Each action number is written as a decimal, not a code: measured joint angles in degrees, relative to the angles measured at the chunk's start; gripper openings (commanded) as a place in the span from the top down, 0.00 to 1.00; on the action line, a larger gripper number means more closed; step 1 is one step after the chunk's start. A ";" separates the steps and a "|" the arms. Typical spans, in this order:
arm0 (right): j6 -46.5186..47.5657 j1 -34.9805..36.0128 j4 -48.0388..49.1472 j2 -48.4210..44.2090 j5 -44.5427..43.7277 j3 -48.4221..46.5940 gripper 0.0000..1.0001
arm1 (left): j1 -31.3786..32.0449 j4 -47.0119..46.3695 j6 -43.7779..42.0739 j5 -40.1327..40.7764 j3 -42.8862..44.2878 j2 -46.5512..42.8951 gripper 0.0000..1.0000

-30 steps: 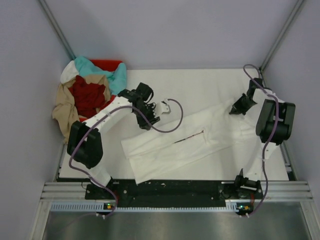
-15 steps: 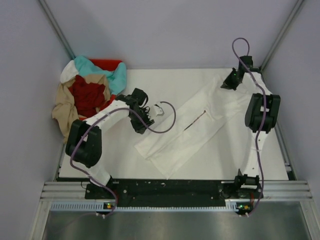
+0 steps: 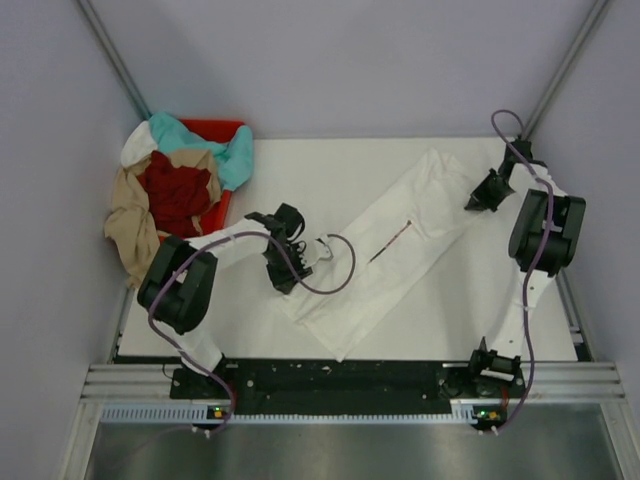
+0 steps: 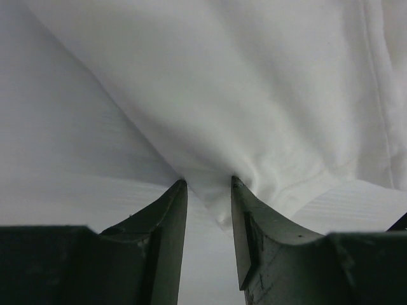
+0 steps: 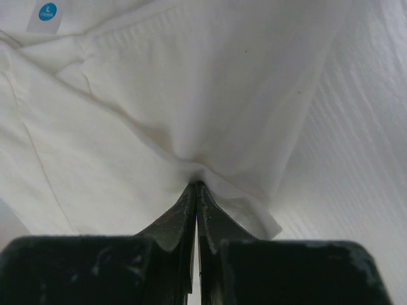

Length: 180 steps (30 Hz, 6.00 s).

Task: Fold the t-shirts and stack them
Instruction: Rotate the tshirt 90 degrees, then grab the bottom of the folded rectangular tshirt with both arms, then fold the folded rectangular tshirt in 1/3 of the way, then grab one side of the 2/3 rectangular tshirt with both arms

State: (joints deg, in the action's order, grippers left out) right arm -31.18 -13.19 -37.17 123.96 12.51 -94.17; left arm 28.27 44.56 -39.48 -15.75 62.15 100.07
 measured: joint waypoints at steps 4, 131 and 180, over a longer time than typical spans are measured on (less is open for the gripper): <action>-0.68 0.63 -1.51 6.56 3.30 -9.81 1.00 | 4.37 0.07 -1.79 -2.05 -4.31 -3.23 0.61; 59.52 17.90 27.30 -25.46 1.40 36.17 0.73 | 9.97 -7.06 10.40 12.68 58.45 36.35 0.49; 95.30 37.05 17.14 -52.59 -4.24 62.75 1.00 | 15.61 -7.78 -14.64 2.19 23.87 17.88 1.00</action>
State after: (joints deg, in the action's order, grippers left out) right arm 64.12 23.86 -20.03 71.37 8.27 -31.42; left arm 43.88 36.77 -54.13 -13.56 86.02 117.95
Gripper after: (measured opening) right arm 0.011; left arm 0.020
